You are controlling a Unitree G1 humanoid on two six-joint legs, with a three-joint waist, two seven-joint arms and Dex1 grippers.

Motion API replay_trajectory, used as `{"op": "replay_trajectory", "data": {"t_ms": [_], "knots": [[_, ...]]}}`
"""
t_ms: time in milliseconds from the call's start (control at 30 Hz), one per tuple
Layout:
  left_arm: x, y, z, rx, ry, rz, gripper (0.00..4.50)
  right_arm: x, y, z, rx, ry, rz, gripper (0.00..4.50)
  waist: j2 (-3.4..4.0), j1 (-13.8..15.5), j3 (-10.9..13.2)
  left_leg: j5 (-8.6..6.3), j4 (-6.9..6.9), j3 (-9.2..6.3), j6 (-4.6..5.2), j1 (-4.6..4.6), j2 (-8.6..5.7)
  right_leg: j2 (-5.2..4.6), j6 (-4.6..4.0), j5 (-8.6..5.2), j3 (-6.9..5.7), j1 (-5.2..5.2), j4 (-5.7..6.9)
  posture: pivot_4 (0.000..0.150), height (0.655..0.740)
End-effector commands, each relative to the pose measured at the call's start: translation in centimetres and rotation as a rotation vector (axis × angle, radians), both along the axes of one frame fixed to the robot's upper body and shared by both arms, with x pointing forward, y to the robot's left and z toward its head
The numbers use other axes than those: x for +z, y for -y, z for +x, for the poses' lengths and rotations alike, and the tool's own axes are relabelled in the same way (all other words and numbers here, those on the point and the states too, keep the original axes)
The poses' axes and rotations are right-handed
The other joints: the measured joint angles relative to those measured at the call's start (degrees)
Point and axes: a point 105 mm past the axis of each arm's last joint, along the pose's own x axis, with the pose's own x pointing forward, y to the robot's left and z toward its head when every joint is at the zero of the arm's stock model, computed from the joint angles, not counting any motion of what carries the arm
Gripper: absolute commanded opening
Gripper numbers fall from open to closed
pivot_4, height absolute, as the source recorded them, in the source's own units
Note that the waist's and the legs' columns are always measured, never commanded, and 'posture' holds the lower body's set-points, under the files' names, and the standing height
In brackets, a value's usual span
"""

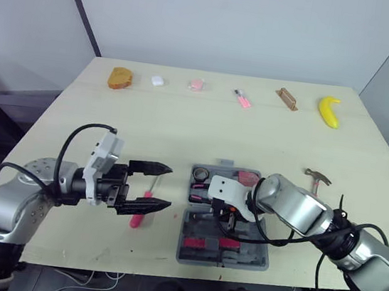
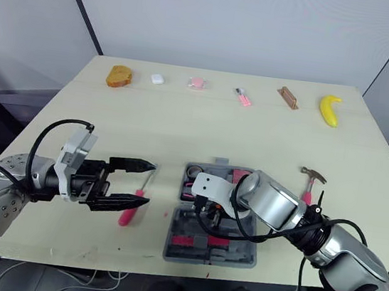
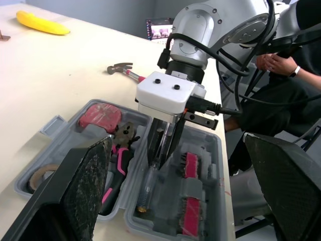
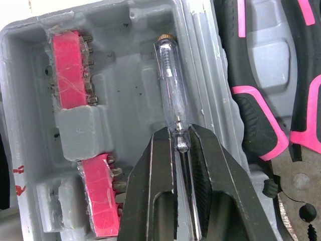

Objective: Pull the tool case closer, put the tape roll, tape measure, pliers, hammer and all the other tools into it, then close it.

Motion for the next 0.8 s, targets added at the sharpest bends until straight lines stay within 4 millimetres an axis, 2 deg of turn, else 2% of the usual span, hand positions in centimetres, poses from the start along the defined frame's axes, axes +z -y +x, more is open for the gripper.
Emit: {"op": "replay_trajectory", "data": {"t_ms": [33,567,800], "knots": [[1.1,0.3,0.0,-0.013,0.041,0.001,4.50,0.7,-0.3,0.1,0.012,0.023,0.028,0.02,0.00,0.0,0.0,0.00,0.00,-0.01,0.00,0.00,0.00,0.00,0.00,0.00,0.00,0.00,0.00,0.150,0.7400],[2.9,1.3,0.6,-0.051,0.085,0.065,4.50,1.2,-0.3,0.2,-0.005,0.025,0.044,0.02,0.00,0.1,0.0,0.00,0.01,-0.07,0.00,0.00,-0.07,-0.01,0.00,0.00,-0.02,0.01,0.02,0.150,0.7400],[2.9,1.5,0.7,-0.072,0.103,0.143,4.50,1.3,-0.4,0.2,-0.008,0.022,0.051,0.02,0.00,0.0,0.0,0.01,0.01,-0.09,-0.01,-0.01,-0.09,0.00,0.00,0.00,-0.02,0.01,0.04,0.150,0.7400]]}}
